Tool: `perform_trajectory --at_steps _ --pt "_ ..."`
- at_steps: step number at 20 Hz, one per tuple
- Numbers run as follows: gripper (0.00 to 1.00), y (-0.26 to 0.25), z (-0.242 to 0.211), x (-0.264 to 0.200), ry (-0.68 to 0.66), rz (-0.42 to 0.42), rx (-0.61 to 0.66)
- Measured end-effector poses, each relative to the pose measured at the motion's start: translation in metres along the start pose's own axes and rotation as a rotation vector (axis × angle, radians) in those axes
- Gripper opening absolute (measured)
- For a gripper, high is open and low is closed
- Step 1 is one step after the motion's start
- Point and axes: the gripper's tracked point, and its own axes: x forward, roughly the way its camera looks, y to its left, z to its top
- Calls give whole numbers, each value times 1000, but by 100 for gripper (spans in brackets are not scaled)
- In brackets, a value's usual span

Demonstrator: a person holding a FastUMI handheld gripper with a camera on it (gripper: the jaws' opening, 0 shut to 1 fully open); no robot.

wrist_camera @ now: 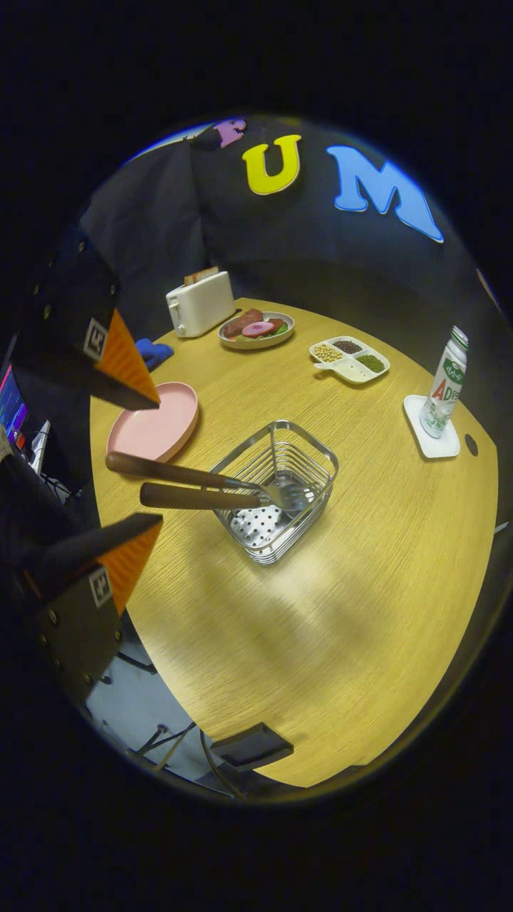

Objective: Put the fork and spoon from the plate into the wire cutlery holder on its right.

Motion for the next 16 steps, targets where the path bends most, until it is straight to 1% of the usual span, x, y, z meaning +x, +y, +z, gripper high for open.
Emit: perform_trajectory --at_steps 1,6,13,16 --pt "98 -1 4 0 -9 2 9" --pt "98 -2 6 -7 -25 19 46" --pt "98 -5 4 -11 -27 29 60" --pt "98 -9 5 -15 -50 9 36"
